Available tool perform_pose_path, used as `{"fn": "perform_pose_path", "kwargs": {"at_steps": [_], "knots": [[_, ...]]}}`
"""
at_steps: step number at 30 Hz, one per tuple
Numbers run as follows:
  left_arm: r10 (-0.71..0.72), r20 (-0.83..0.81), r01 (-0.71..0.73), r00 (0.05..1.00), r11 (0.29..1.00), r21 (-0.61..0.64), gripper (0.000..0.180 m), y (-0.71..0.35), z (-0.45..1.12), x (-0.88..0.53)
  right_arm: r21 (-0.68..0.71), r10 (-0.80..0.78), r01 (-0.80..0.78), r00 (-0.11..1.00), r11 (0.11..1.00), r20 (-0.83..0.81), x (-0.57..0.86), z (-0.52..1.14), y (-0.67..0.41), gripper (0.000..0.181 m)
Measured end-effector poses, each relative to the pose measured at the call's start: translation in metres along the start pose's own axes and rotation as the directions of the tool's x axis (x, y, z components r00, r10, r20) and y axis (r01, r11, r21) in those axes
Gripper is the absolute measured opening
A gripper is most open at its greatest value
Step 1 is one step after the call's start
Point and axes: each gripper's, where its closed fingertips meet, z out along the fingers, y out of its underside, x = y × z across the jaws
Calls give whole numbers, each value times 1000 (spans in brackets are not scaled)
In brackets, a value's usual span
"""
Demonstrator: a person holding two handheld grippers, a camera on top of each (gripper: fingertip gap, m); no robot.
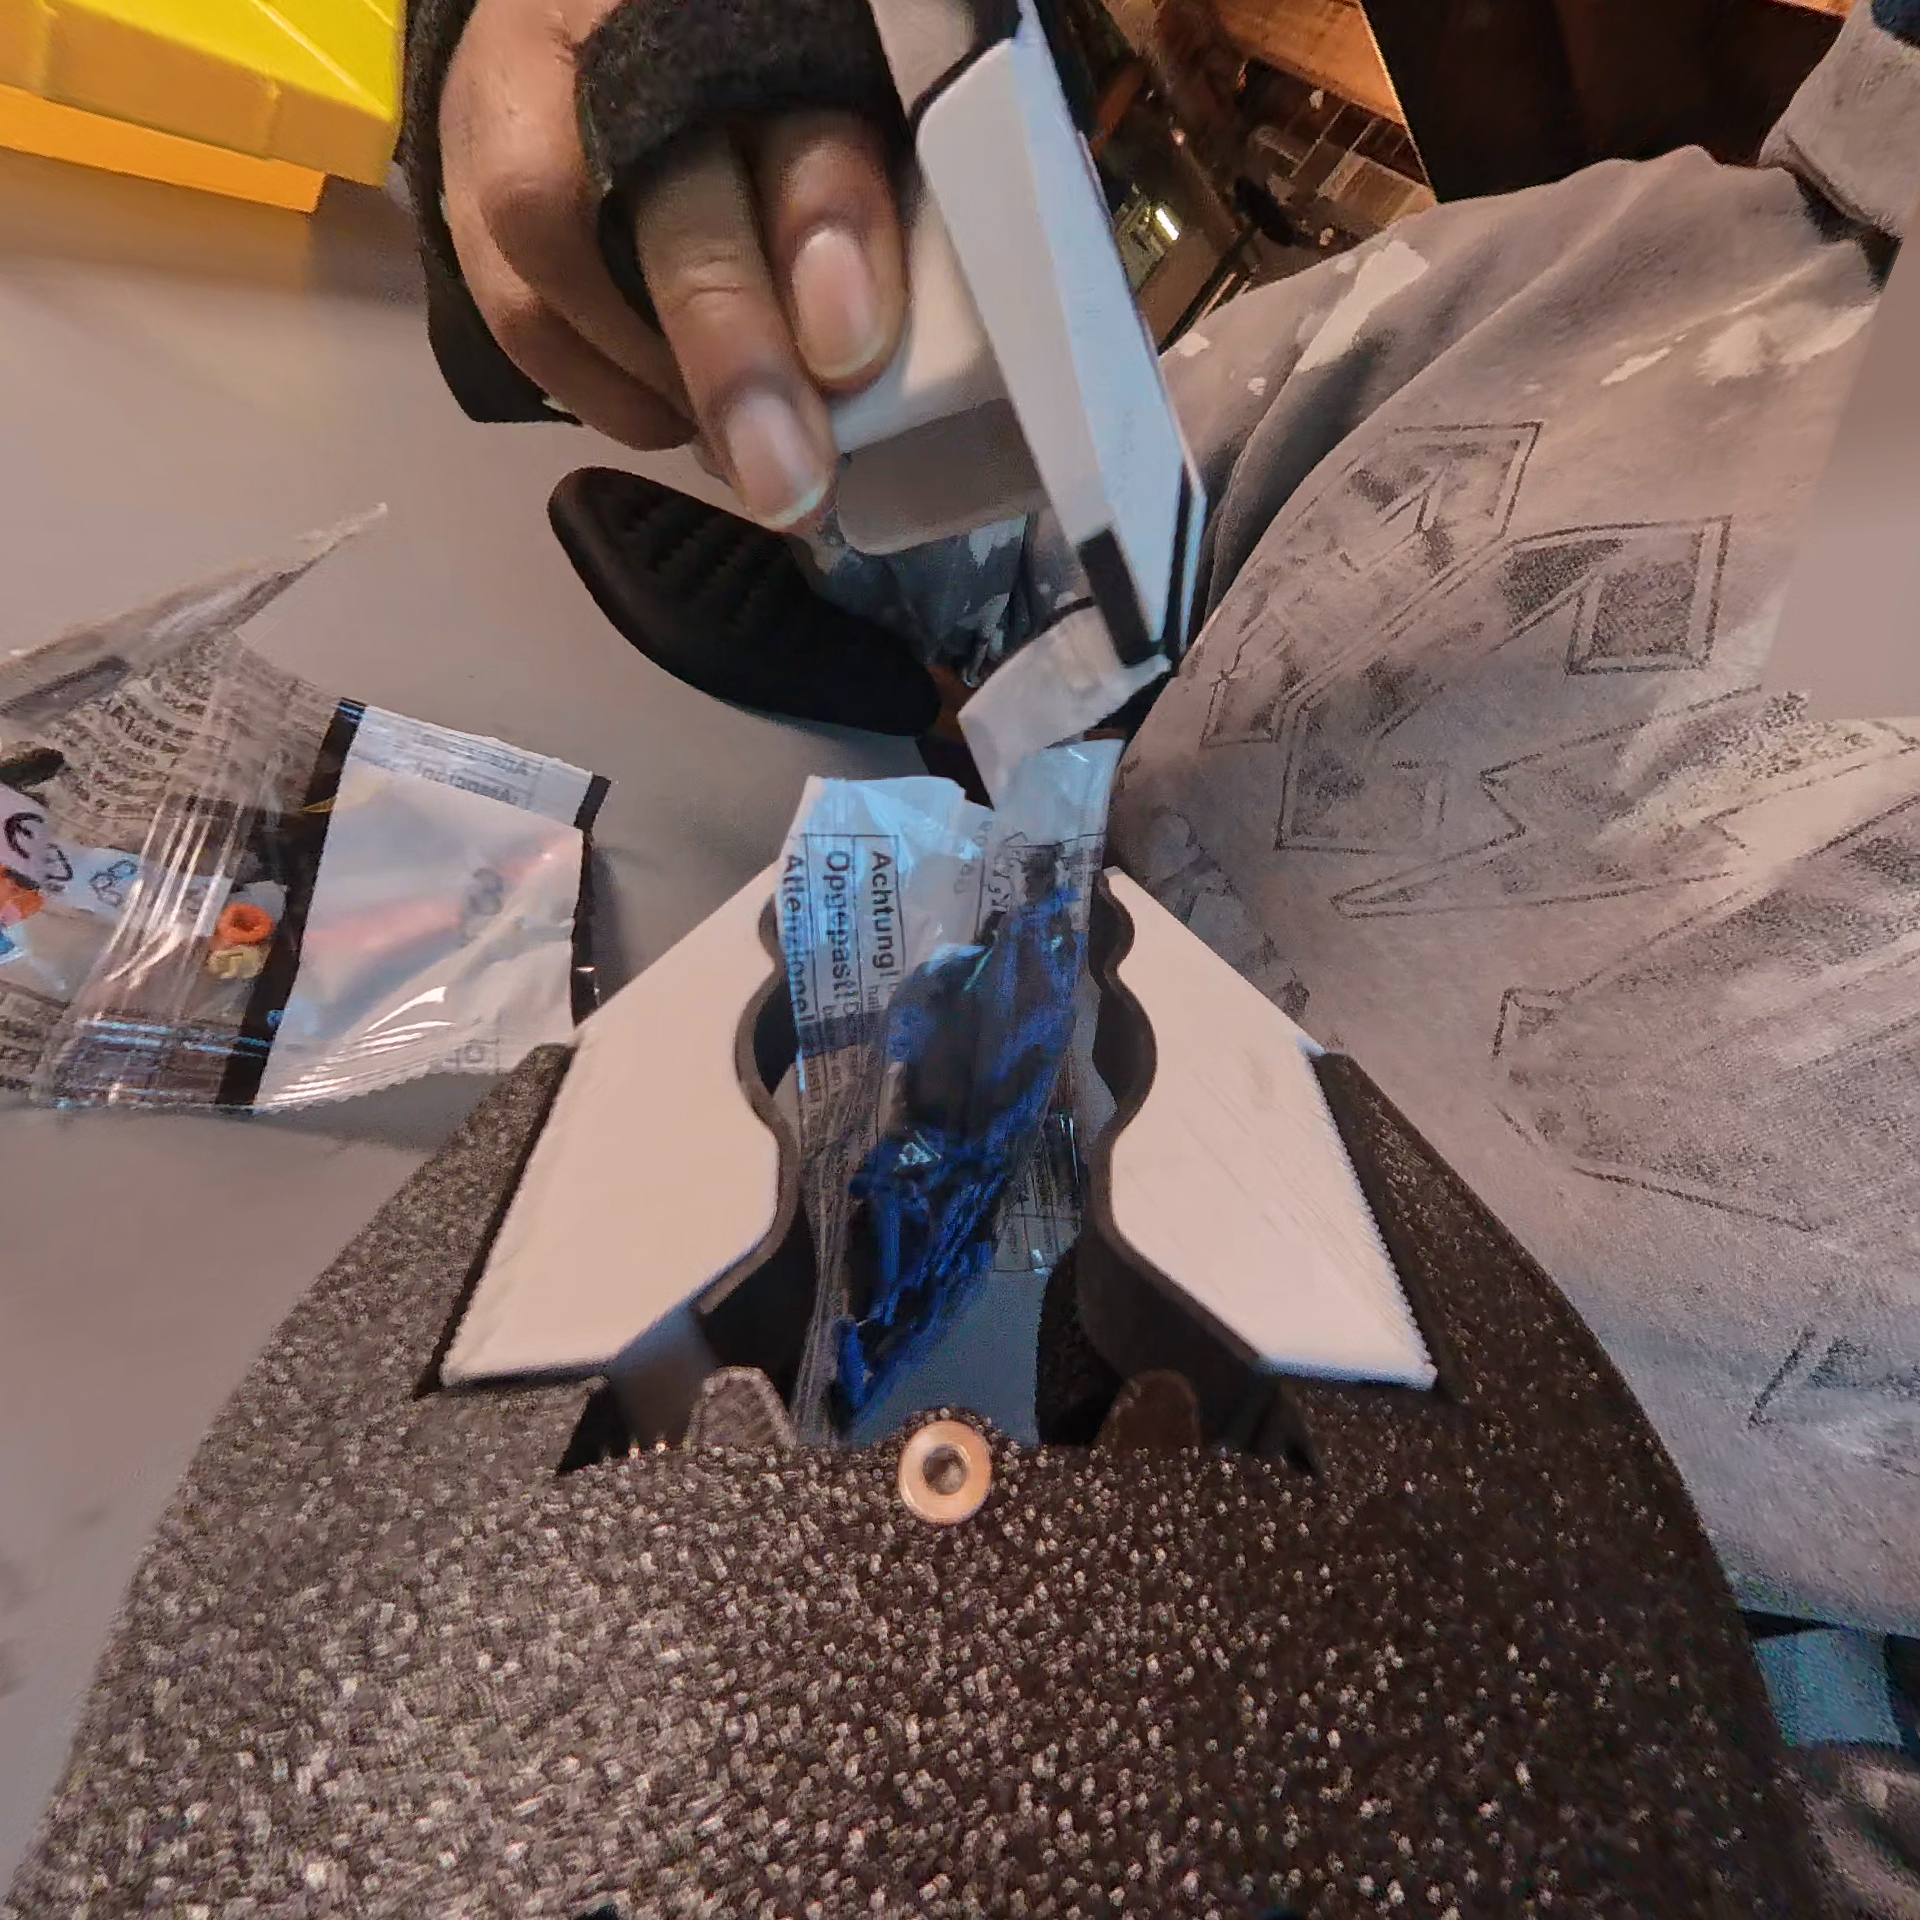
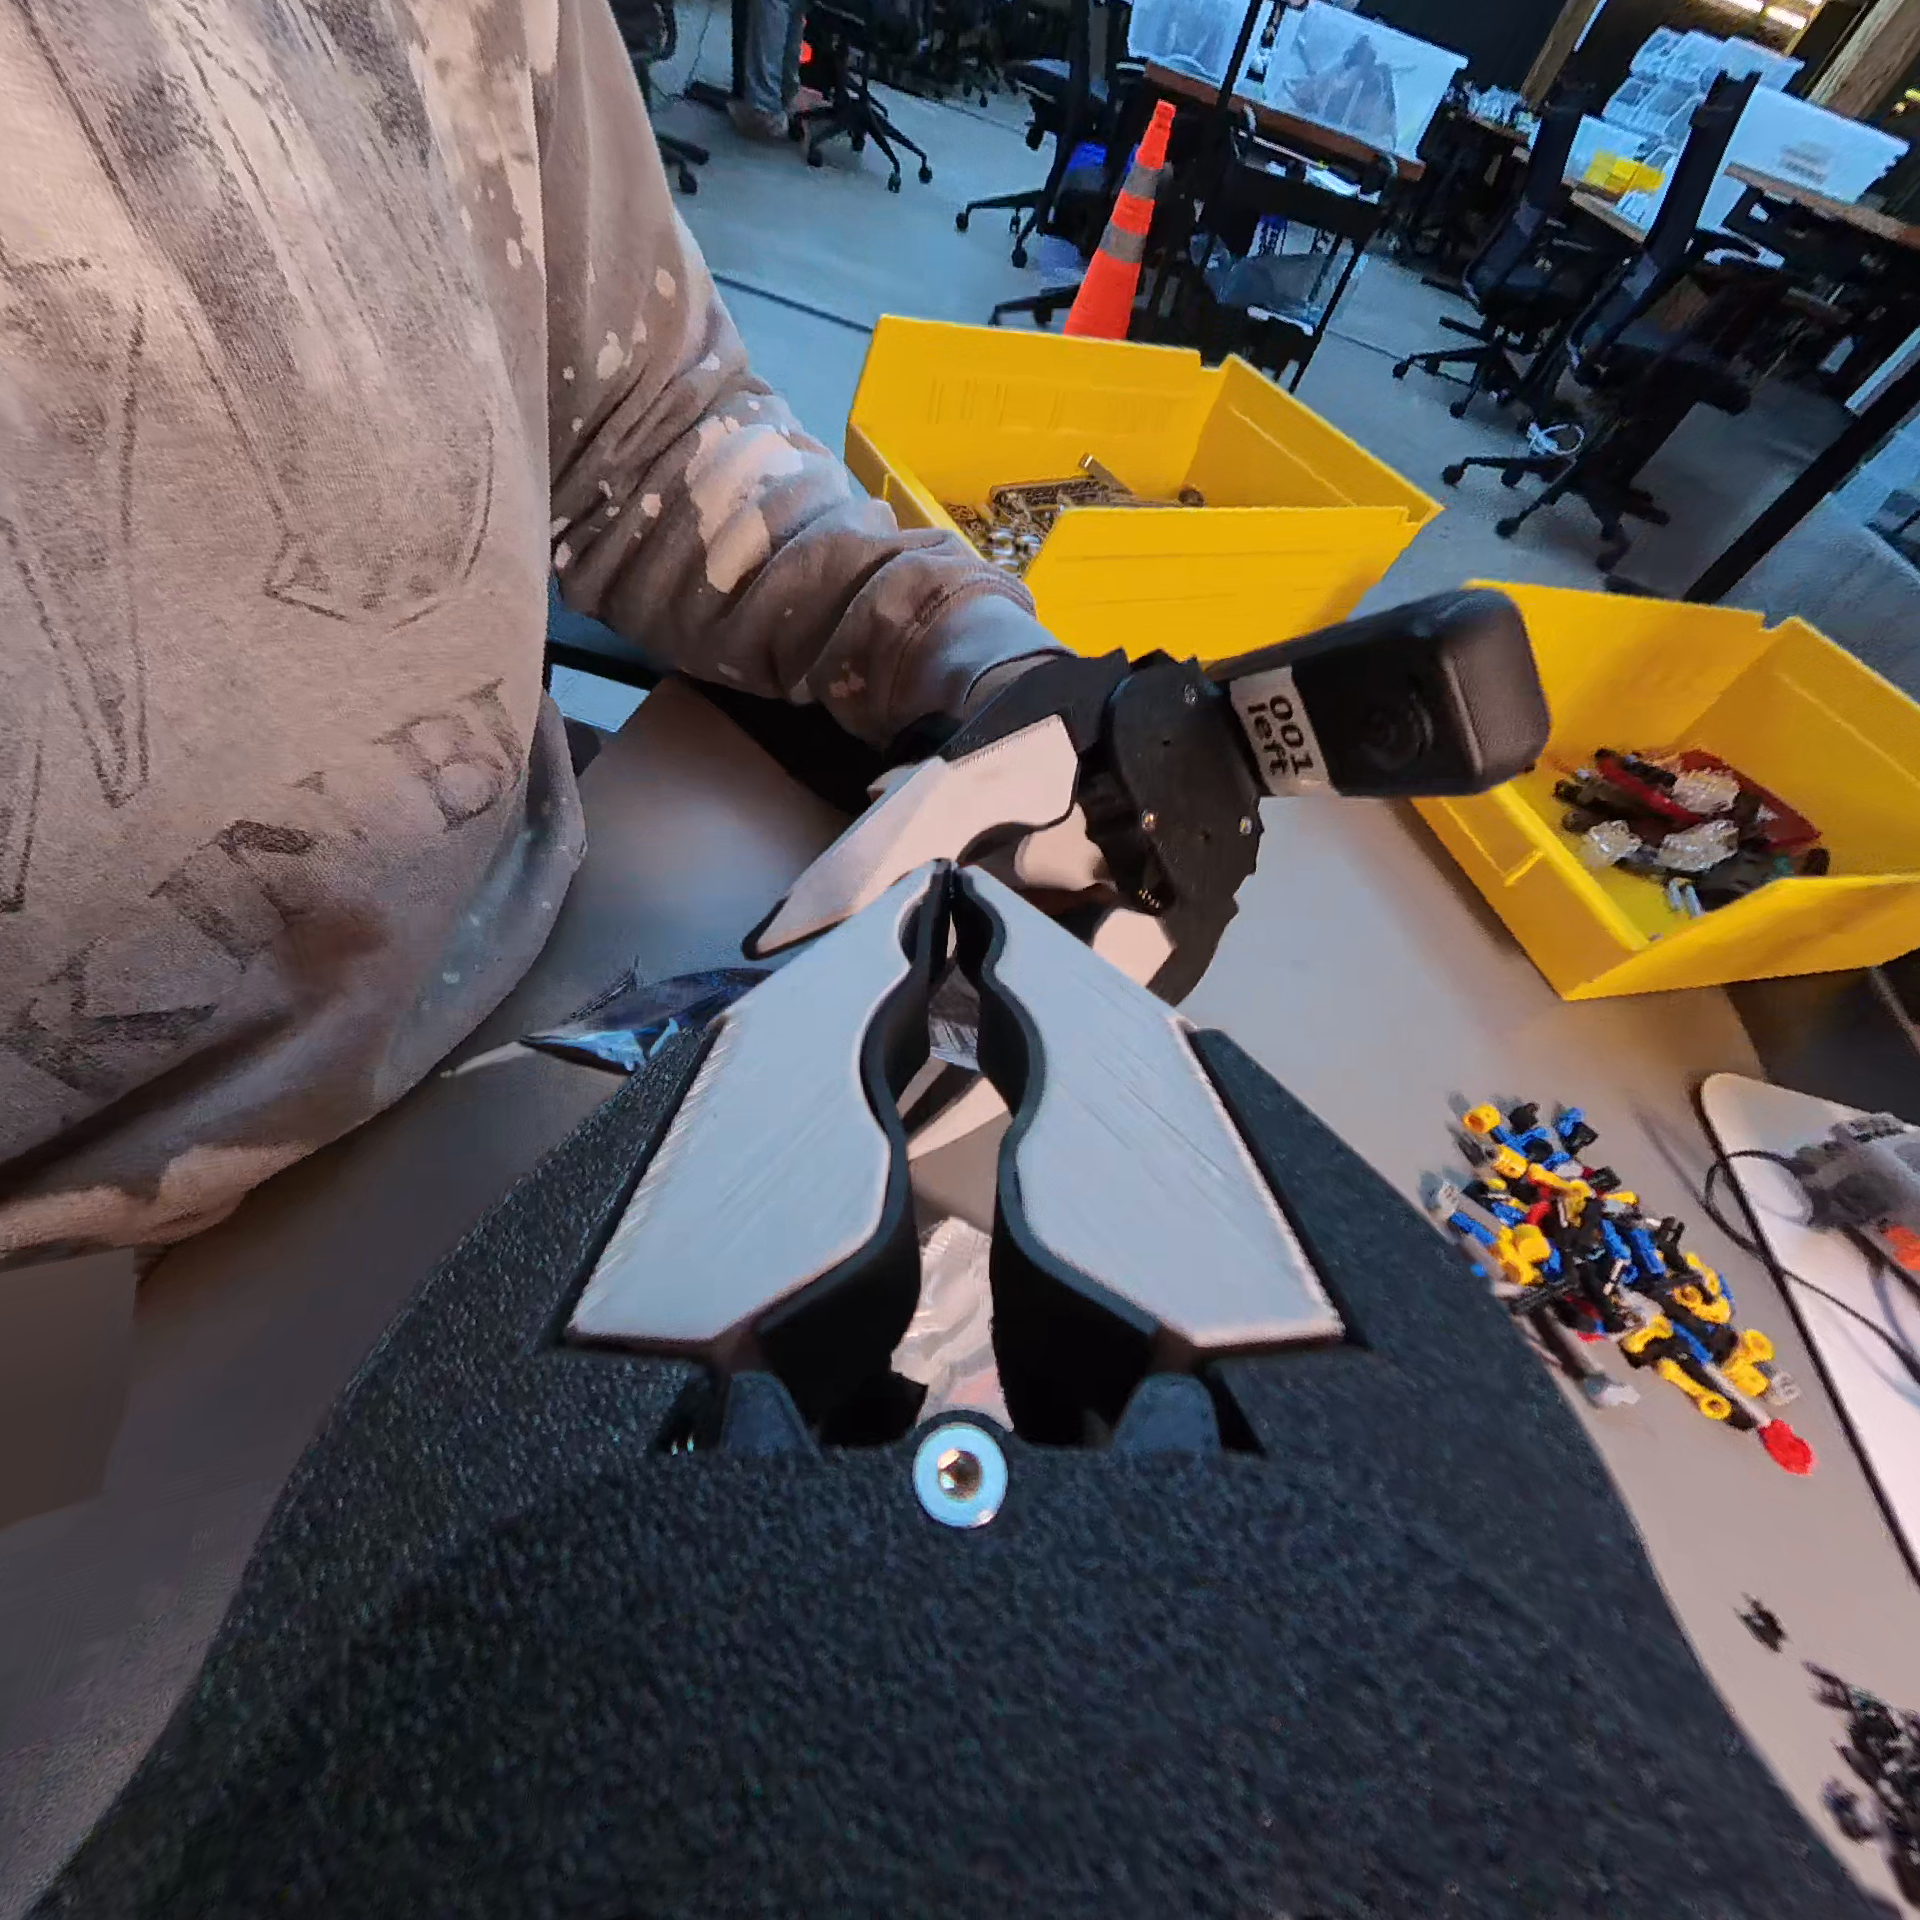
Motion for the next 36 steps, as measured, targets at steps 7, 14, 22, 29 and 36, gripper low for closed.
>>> {"fn": "perform_pose_path", "kwargs": {"at_steps": [7, 14, 22, 29, 36], "knots": [[96, -100, -87, 990, 992, 88, 15, -18, 1, 29, -58, -101, 101, 995, 993, -3, 4, 0, -26, 0], [159, 51, -165, 986, 976, 143, 8, -34, -5, 21, -84, -80, 73, 994, 994, -79, 18, -9, -30, 0], [159, 184, -186, 970, 973, 139, 0, -40, -17, 4, -82, 0, -11, 990, 997, -139, 29, -26, -17, 0], [157, 235, -190, 959, 973, 128, 0, -39, -36, -4, -5, 138, -141, 973, 990, -186, 25, -62, 0, 0], [142, 238, -171, 961, 979, 107, 0, -33, -35, -10, 21, 183, -184, 957, 983, -226, 16, -78, 11, 0]]}}
